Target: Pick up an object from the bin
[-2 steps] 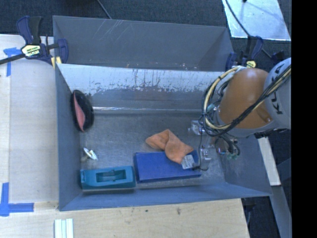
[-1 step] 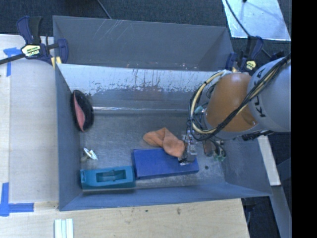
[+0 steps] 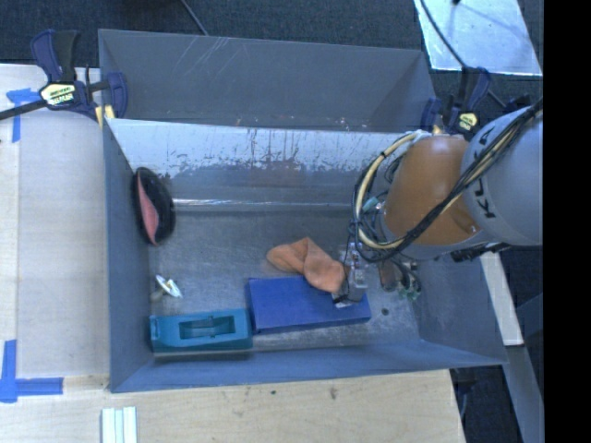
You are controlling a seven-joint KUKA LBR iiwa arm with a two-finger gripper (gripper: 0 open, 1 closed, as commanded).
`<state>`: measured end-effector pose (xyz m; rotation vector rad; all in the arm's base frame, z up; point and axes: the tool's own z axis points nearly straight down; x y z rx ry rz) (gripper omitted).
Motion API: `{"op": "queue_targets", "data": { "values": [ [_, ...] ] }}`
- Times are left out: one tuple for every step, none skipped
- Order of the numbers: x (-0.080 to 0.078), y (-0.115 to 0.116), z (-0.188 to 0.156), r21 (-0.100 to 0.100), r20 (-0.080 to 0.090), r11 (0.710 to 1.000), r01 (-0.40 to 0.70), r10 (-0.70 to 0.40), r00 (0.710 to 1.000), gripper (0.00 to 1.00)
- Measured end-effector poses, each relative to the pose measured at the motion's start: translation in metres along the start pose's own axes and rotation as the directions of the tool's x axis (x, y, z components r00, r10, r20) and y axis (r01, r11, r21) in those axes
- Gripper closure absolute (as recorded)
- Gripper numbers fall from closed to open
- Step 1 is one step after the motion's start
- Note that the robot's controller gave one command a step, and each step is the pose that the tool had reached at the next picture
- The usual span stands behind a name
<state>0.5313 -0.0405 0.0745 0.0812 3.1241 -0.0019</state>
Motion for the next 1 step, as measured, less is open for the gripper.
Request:
{"op": "queue_targets", "data": {
  "values": [
    [-0.0151, 0.0340, -0.1558, -0.001, -0.009, 0.997, -0.073, 0.073, 0.997, 1.00]
  ]
}}
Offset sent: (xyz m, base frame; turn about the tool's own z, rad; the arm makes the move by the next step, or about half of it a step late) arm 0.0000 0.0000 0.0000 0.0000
